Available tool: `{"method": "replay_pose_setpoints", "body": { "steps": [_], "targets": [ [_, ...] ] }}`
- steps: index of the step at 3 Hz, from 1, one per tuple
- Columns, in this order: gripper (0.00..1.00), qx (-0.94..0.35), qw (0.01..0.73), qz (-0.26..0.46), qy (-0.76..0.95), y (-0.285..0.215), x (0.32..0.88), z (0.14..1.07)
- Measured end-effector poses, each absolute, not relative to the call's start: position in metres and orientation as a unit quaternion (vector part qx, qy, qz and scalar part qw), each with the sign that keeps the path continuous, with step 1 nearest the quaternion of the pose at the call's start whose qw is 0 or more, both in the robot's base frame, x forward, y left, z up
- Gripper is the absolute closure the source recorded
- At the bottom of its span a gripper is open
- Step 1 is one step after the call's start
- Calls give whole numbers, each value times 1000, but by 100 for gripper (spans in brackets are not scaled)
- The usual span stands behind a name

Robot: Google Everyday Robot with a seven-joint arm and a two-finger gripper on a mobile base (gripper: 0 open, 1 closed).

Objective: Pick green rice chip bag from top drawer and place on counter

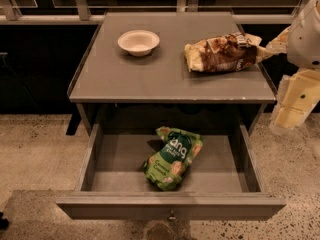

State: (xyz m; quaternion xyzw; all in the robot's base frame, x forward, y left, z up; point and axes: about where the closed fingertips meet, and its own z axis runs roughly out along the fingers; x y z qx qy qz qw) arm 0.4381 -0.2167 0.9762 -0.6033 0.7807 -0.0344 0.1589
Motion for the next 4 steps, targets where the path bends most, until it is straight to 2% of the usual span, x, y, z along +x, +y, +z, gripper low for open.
{"method": "replay_pose_setpoints", "body": {
  "steps": [1, 2, 4],
  "targets": [
    [0, -603, 159, -34, 781, -217, 438, 976],
    [0, -600, 190, -17, 777, -212, 444, 959],
    [0, -580, 255, 82, 769, -166, 436, 840]
  ]
}}
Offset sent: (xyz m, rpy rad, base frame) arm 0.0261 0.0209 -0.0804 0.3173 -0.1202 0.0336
